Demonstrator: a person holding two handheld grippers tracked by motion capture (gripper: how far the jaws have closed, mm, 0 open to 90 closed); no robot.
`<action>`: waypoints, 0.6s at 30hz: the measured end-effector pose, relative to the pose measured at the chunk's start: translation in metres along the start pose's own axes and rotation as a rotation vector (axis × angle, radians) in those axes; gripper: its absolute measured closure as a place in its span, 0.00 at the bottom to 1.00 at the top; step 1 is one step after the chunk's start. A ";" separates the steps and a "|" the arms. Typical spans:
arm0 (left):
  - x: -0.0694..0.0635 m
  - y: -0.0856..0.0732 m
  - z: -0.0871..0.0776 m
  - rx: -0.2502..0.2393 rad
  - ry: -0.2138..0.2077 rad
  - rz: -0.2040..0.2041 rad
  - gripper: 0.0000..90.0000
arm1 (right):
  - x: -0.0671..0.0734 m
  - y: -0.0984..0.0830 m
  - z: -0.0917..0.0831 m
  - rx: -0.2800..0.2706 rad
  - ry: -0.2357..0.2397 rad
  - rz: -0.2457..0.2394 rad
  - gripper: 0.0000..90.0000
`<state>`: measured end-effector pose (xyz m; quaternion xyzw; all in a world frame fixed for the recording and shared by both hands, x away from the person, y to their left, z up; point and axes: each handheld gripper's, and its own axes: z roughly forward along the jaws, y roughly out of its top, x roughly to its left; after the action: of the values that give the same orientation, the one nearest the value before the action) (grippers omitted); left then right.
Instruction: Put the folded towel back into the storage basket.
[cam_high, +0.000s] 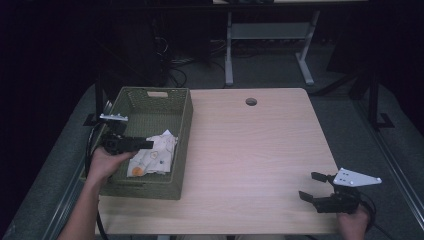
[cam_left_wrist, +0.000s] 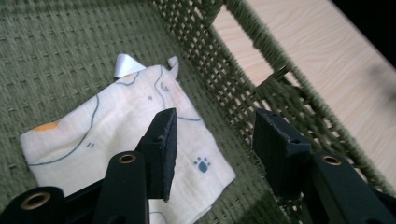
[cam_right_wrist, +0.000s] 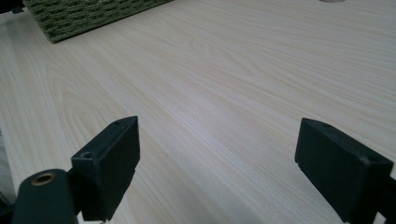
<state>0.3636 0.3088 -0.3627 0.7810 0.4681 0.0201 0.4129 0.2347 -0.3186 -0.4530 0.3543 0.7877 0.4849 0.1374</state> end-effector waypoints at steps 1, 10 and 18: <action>0.000 0.000 0.000 0.000 0.000 0.000 0.55 | 0.000 0.000 0.000 0.000 0.001 0.000 0.15; -0.002 -0.007 -0.005 -0.070 -0.026 -0.038 0.47 | 0.000 0.000 0.000 -0.001 0.001 -0.004 0.15; -0.007 -0.005 -0.010 -0.135 -0.088 -0.065 0.45 | 0.000 0.000 0.000 -0.008 -0.001 -0.001 0.15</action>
<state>0.3521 0.3104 -0.3566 0.7359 0.4721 0.0038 0.4853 0.2343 -0.3185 -0.4527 0.3535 0.7859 0.4877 0.1398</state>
